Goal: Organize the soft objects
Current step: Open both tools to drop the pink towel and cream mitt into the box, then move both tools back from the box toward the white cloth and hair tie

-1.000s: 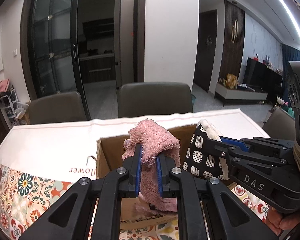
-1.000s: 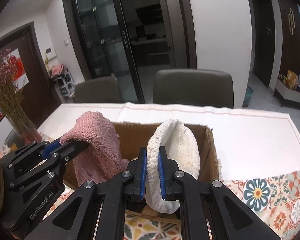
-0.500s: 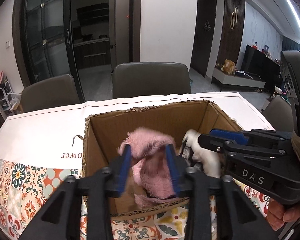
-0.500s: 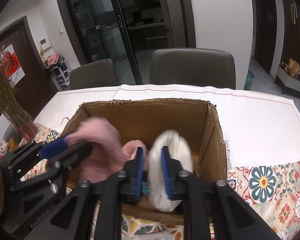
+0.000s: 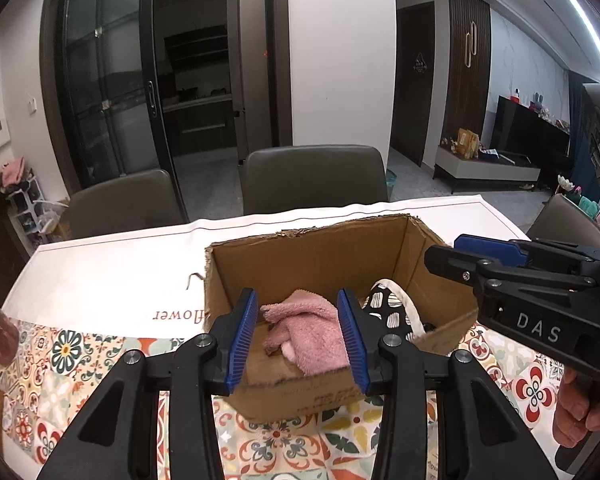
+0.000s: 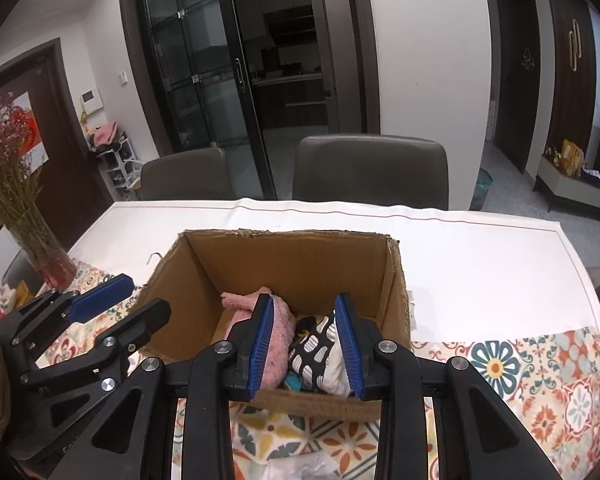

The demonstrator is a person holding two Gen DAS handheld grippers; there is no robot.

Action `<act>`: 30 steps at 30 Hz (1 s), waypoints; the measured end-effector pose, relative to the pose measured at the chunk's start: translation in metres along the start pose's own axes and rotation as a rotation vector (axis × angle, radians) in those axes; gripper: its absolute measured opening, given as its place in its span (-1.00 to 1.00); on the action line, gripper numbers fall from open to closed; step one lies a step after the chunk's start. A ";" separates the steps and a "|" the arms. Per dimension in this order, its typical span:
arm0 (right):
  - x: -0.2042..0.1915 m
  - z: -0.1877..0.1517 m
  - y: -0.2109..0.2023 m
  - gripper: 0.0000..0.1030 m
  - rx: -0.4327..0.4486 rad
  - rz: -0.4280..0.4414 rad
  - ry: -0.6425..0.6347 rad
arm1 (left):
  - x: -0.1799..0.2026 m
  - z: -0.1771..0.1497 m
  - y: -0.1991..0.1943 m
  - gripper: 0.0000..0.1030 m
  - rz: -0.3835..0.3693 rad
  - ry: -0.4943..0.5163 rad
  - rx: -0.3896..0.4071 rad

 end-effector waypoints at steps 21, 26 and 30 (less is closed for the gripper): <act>-0.019 -0.039 -0.057 -0.20 0.039 -0.007 0.008 | -0.005 -0.030 -0.066 -0.19 0.048 -0.005 0.038; -0.021 -0.053 -0.063 -0.20 0.027 -0.005 0.021 | -0.006 -0.045 -0.077 -0.18 0.056 -0.001 0.032; -0.024 -0.063 -0.067 -0.20 0.017 -0.005 0.028 | -0.006 -0.056 -0.084 -0.17 0.059 -0.001 0.023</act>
Point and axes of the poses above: each gripper's, at about its wrist camera, not at the fingertips, and y roughly the way its jaws point, x to its right, z to its top, the point moved 5 cm from there along y, roughly the way its jaws point, and after that the axes turned 8 degrees about z, right-handed, at the moved point
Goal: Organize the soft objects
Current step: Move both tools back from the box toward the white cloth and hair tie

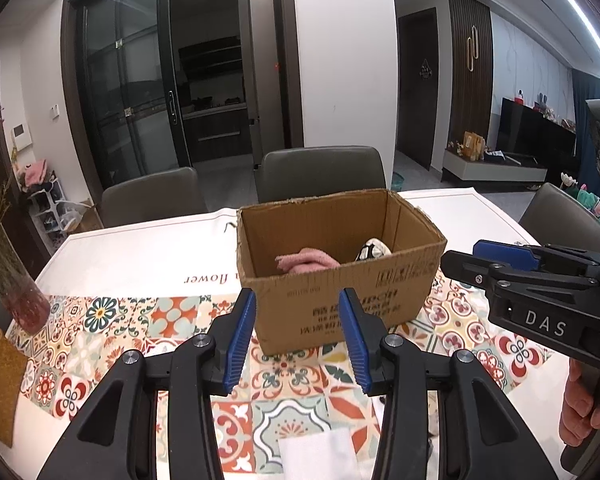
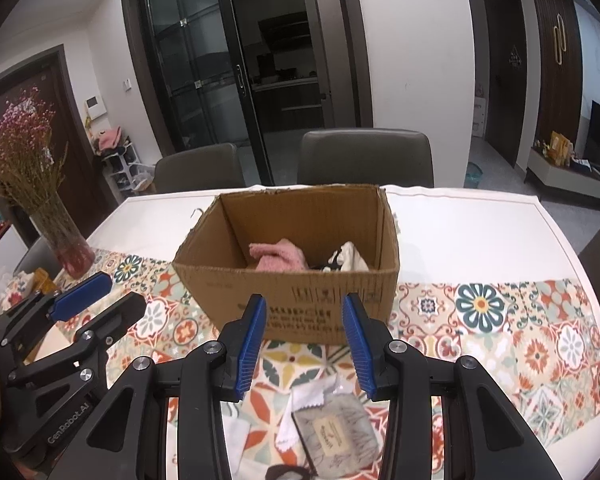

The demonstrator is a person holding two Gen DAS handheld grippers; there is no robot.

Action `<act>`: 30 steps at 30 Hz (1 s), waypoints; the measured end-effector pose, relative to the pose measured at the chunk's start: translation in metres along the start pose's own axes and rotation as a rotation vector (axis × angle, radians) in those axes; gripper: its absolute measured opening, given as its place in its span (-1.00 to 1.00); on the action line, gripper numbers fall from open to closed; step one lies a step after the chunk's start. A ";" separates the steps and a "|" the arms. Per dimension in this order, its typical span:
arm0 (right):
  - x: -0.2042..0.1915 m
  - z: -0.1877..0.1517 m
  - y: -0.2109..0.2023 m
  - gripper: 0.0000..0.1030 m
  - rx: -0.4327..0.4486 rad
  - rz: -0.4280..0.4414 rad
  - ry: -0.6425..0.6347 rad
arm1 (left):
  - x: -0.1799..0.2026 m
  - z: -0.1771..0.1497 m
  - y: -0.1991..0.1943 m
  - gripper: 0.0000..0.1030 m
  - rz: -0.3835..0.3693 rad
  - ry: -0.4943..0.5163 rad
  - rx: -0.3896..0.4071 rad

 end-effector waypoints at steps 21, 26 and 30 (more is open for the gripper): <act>-0.015 -0.066 -0.019 -0.20 -0.097 0.037 0.038 | -0.003 -0.059 -0.030 -0.14 0.003 -0.012 -0.074; -0.018 -0.085 -0.017 -0.17 -0.142 0.045 0.051 | -0.001 -0.075 -0.034 -0.14 0.003 0.000 -0.095; -0.021 -0.097 -0.017 -0.02 -0.160 0.046 0.046 | 0.000 -0.088 -0.036 -0.14 -0.008 0.003 -0.120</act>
Point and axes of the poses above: each gripper's, at about its wrist camera, not at the fingertips, and y roughly the way its jaws point, x to its right, z to its top, the point moved 5 cm from there along y, roughly the way its jaws point, and after that the axes turned 8 degrees about z, right-handed, at the moved point
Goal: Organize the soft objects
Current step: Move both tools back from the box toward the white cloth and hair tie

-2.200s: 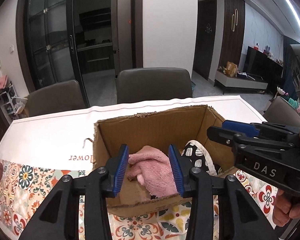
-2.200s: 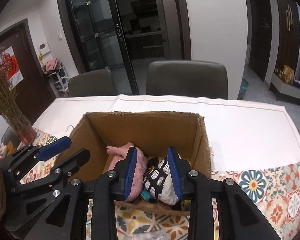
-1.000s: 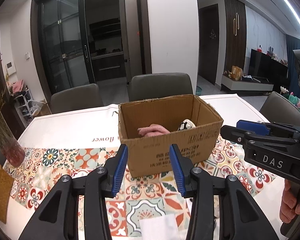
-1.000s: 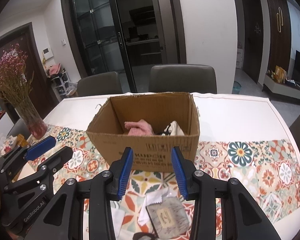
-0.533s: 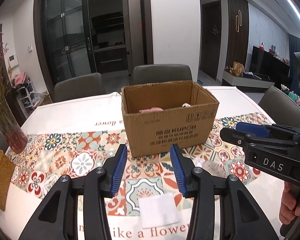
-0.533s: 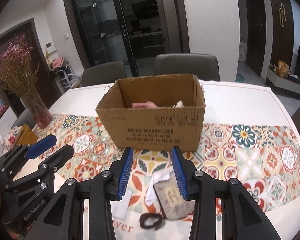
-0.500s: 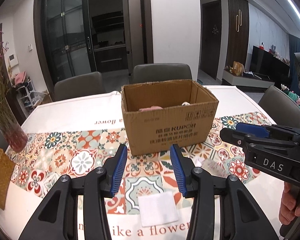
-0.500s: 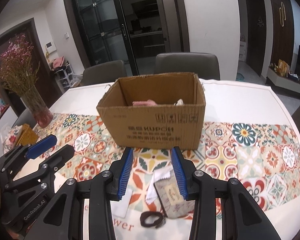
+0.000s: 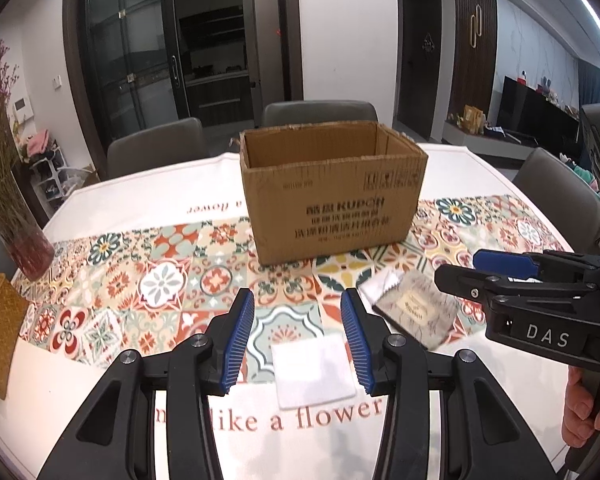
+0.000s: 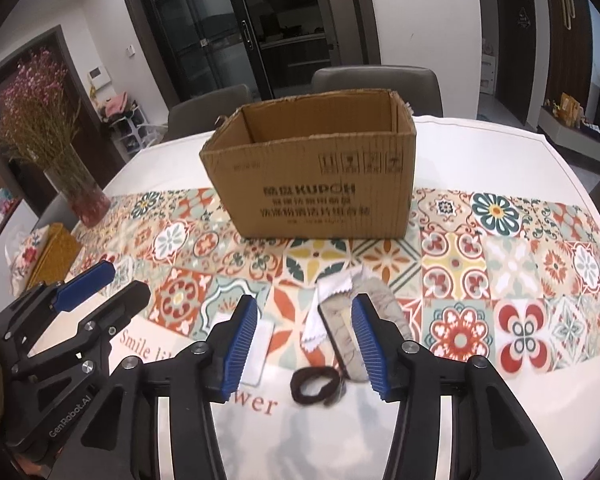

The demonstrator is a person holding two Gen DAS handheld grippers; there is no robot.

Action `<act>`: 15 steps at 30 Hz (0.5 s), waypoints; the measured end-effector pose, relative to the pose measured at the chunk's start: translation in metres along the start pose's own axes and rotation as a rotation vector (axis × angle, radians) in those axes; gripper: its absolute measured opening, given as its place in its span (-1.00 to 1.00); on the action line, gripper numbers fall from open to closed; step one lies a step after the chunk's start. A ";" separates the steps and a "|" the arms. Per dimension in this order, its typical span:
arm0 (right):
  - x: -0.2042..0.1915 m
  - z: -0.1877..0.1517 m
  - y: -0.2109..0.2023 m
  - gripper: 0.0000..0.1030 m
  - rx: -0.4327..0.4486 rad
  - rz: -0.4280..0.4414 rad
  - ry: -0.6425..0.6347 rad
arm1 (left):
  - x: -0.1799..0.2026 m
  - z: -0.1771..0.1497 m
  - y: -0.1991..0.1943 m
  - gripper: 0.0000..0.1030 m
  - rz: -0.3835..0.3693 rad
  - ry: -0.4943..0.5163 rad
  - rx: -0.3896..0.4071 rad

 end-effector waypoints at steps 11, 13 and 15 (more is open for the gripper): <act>-0.005 -0.032 0.013 -0.02 -0.081 -0.001 0.001 | 0.001 -0.036 0.004 -0.12 -0.021 0.020 -0.057; -0.005 -0.038 0.015 -0.02 -0.098 -0.002 0.001 | 0.002 -0.041 0.005 -0.11 -0.024 0.030 -0.063; -0.006 -0.044 0.018 -0.02 -0.114 -0.004 0.005 | 0.002 -0.045 0.007 -0.11 -0.026 0.039 -0.067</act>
Point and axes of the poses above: each gripper's, at about its wrist camera, not at the fingertips, and y roughly the way its jaws point, x to its right, z to its top, the point moved 5 cm from there along y, roughly the way its jaws point, and after that the axes turned 8 degrees about z, right-handed, at the moved point
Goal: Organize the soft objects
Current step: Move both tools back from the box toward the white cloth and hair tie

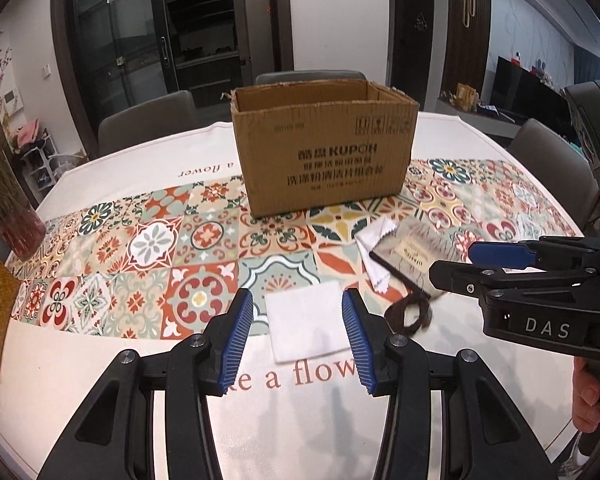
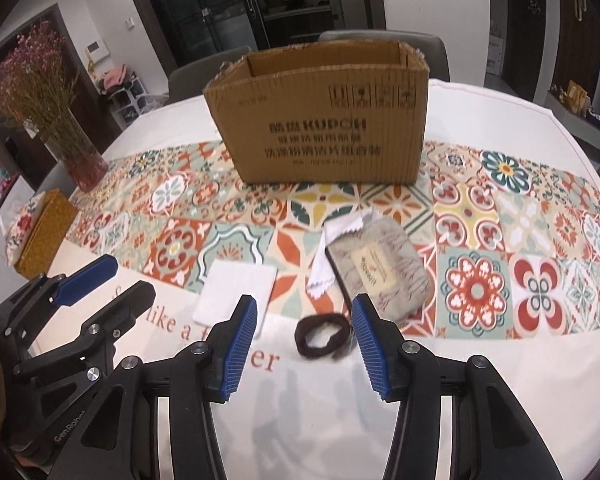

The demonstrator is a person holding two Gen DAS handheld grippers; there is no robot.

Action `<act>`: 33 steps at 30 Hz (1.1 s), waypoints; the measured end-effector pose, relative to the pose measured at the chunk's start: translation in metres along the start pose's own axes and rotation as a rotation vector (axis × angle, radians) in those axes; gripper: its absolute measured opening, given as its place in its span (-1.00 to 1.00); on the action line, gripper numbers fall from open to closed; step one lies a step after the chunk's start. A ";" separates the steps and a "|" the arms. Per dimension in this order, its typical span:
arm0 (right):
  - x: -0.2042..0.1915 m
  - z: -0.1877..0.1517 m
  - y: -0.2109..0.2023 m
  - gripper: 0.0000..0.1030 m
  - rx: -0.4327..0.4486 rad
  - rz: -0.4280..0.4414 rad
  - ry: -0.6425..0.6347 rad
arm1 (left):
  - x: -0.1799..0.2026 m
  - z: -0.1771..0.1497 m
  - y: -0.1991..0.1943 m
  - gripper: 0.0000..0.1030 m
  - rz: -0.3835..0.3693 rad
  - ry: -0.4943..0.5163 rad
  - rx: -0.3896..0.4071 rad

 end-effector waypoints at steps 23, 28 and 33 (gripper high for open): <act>0.002 -0.042 0.040 -0.02 -0.046 -0.093 -0.031 | 0.010 -0.032 0.046 -0.05 -0.034 0.170 -0.016; 0.001 -0.047 0.048 -0.02 -0.039 -0.131 -0.096 | 0.015 -0.038 0.058 -0.05 -0.057 0.196 -0.025; 0.001 -0.047 0.058 -0.02 -0.045 -0.152 -0.150 | 0.020 -0.039 0.068 -0.05 -0.077 0.208 -0.029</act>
Point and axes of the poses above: each gripper's, at about its wrist camera, not at the fingertips, and y roughly the way its jaws point, x to its right, z to its top, the point moved 5 cm from there along y, roughly the way its jaws point, and after that the axes turned 8 degrees about z, right-handed, at the moved point
